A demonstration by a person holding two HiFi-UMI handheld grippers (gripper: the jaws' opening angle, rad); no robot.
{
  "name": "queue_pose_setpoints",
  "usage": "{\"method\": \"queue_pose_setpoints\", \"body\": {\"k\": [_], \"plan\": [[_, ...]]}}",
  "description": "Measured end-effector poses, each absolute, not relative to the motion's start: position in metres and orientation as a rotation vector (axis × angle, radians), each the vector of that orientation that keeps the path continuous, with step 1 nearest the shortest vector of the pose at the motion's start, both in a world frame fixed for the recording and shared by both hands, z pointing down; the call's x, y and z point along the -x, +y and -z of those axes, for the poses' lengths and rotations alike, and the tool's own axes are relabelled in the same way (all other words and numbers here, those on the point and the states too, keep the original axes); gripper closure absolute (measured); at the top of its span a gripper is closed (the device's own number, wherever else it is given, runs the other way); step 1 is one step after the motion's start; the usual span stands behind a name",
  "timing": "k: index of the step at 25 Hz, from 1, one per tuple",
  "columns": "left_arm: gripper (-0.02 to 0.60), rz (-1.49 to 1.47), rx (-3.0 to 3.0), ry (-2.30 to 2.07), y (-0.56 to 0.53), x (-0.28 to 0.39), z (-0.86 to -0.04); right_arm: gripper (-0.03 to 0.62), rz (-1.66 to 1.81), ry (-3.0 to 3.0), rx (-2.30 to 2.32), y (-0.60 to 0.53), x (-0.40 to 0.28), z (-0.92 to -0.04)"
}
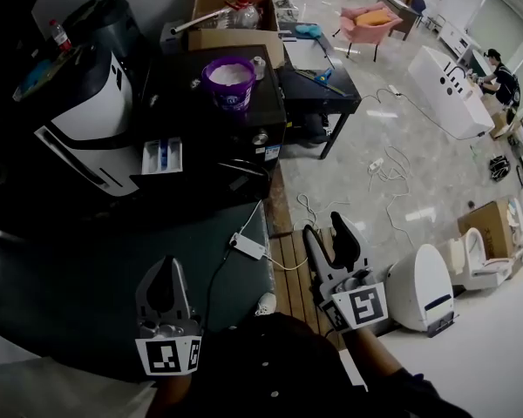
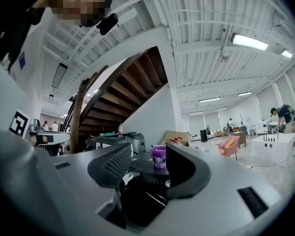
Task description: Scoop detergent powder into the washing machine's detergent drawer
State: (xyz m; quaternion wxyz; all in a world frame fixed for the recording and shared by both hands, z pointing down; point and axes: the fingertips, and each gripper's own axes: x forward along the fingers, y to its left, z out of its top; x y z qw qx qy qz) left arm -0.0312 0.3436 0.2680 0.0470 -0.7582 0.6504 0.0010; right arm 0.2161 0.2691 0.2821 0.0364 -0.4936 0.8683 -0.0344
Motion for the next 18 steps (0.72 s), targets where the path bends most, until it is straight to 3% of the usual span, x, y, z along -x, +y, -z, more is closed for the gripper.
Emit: {"method": "queue_pose_setpoints", "body": {"k": [18], "plan": [[0.566,0.033,2.284,2.056,0.289,0.021,-0.277,0.382,0.113,2.717,1.481,0.218,-0.231,-0.303]]}}
